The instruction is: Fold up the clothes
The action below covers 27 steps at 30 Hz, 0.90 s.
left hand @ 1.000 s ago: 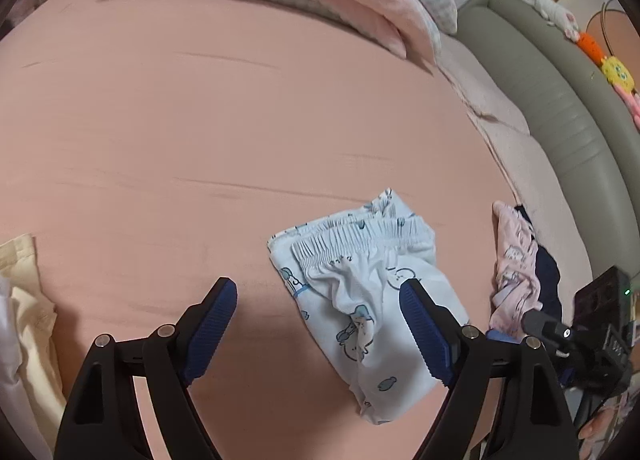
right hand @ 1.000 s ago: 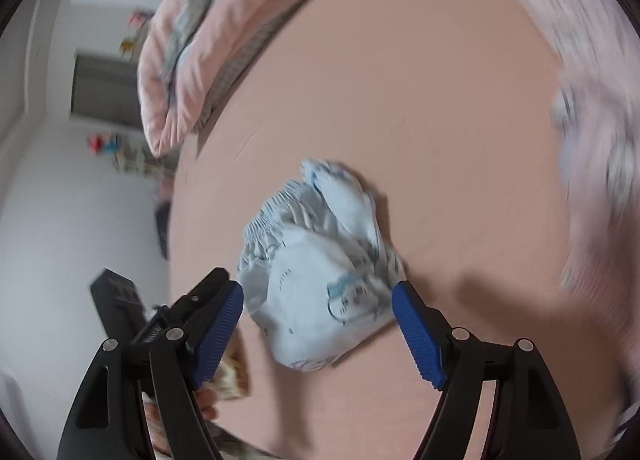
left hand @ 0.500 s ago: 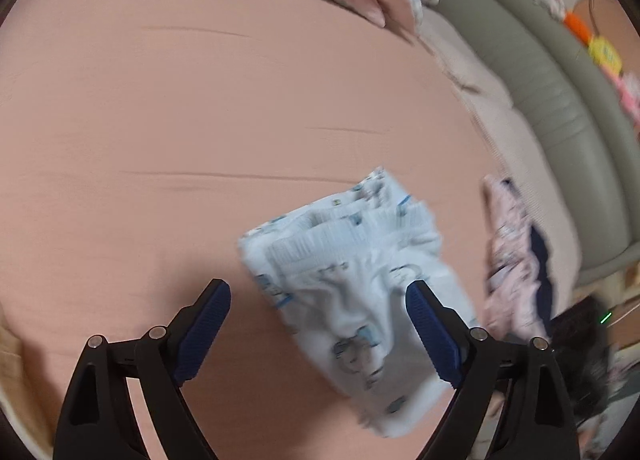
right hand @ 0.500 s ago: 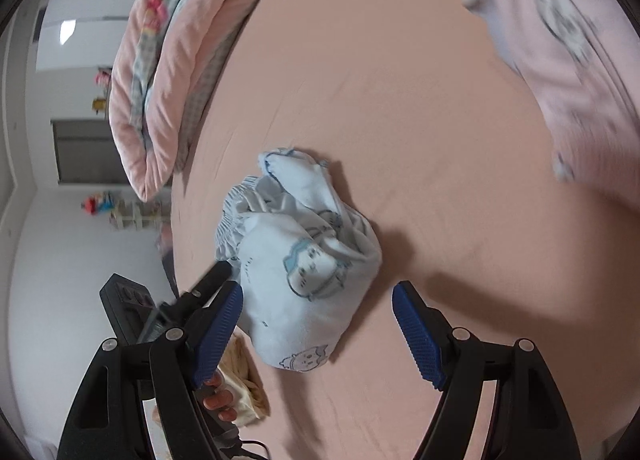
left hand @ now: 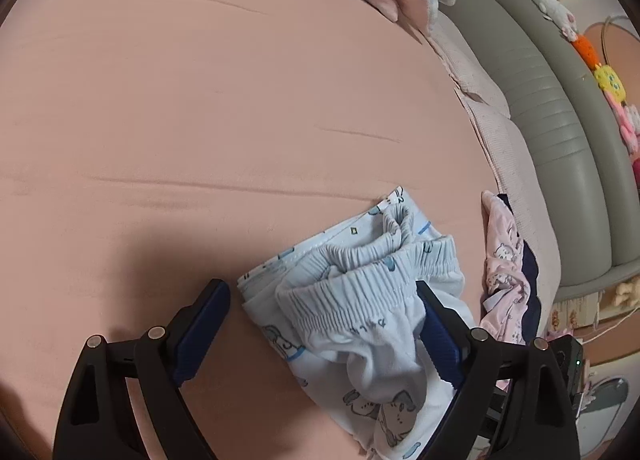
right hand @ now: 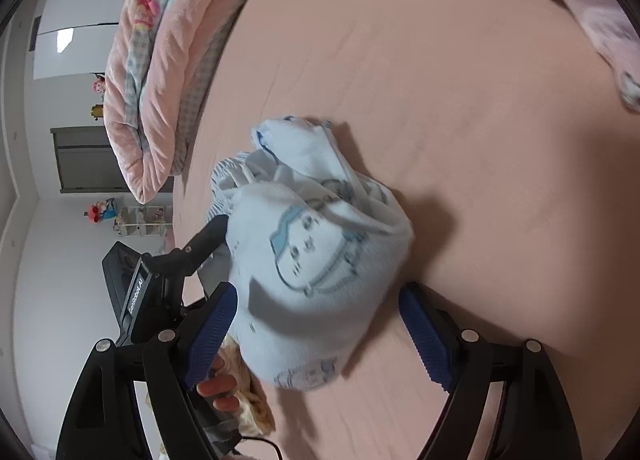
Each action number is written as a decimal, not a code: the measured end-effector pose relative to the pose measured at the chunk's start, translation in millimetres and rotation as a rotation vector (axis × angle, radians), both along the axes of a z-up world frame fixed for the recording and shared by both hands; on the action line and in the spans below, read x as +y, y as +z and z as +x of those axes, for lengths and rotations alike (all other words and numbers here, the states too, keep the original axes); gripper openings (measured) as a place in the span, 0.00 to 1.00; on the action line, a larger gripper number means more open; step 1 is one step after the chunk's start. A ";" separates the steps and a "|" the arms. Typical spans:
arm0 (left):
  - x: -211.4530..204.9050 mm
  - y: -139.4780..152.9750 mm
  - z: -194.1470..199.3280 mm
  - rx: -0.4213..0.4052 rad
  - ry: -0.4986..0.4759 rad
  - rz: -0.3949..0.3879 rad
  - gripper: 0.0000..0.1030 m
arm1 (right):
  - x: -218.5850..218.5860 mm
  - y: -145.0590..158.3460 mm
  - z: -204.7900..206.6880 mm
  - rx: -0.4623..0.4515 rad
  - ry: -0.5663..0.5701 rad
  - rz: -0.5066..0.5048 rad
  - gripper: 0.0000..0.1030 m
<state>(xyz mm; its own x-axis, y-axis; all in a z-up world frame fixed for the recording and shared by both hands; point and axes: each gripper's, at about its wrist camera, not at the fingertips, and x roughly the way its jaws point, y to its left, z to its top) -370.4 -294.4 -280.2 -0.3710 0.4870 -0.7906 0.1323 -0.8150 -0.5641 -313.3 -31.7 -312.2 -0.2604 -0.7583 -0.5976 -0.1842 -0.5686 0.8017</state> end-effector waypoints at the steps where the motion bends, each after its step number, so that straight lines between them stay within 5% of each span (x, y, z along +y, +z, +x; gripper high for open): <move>1: -2.6 -0.9 -0.4 -0.002 0.009 0.016 0.88 | -2.1 0.4 -2.0 0.018 -0.004 -0.003 0.81; 12: -24.4 -22.2 0.0 0.006 0.179 0.297 0.86 | -11.8 -6.2 -9.5 0.108 -0.044 0.025 0.79; 15: -36.1 -25.7 7.8 -0.008 0.206 0.363 0.76 | -17.5 -4.3 -8.9 0.120 -0.030 0.080 0.74; 17: -42.6 -25.6 13.5 -0.019 0.204 0.369 0.69 | -19.4 -3.7 -7.1 0.136 -0.032 0.104 0.71; 27: -8.1 -10.3 13.2 0.051 0.032 0.272 0.70 | -17.3 -6.5 -6.1 0.141 -0.009 0.160 0.58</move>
